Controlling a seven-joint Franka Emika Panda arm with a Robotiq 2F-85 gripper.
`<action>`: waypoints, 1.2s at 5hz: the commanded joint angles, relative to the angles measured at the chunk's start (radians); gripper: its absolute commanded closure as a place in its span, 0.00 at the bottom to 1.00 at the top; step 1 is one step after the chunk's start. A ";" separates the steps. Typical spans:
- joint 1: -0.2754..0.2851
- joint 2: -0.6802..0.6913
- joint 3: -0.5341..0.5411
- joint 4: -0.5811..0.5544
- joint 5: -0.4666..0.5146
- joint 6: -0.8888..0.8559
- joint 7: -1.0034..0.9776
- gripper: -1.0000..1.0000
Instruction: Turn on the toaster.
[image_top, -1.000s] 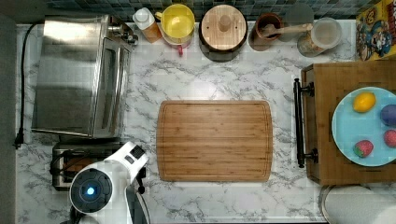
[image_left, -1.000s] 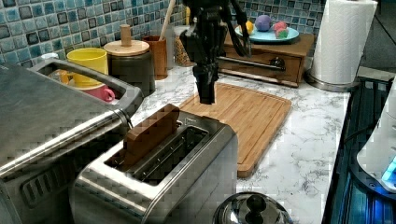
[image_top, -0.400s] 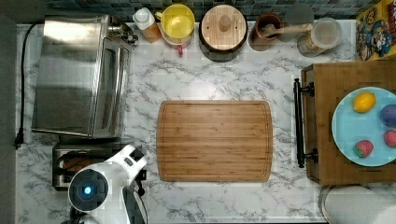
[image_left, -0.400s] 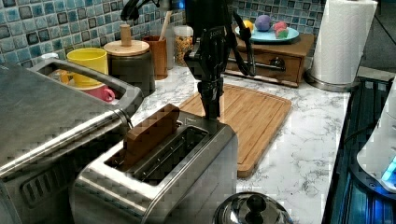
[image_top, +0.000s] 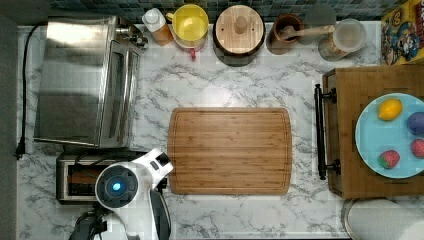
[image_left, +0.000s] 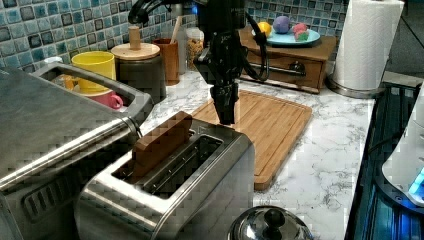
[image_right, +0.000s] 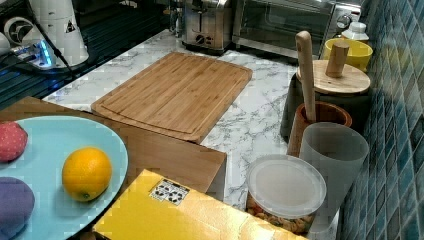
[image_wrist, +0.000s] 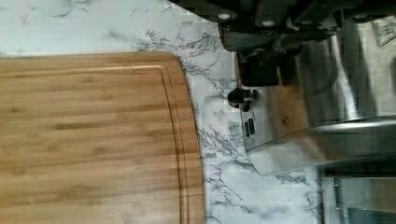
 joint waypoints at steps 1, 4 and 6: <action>0.038 0.084 0.006 0.050 0.050 0.019 -0.074 1.00; 0.011 0.145 -0.004 -0.036 0.056 0.119 -0.044 1.00; 0.033 0.176 -0.020 -0.147 0.155 0.193 -0.123 1.00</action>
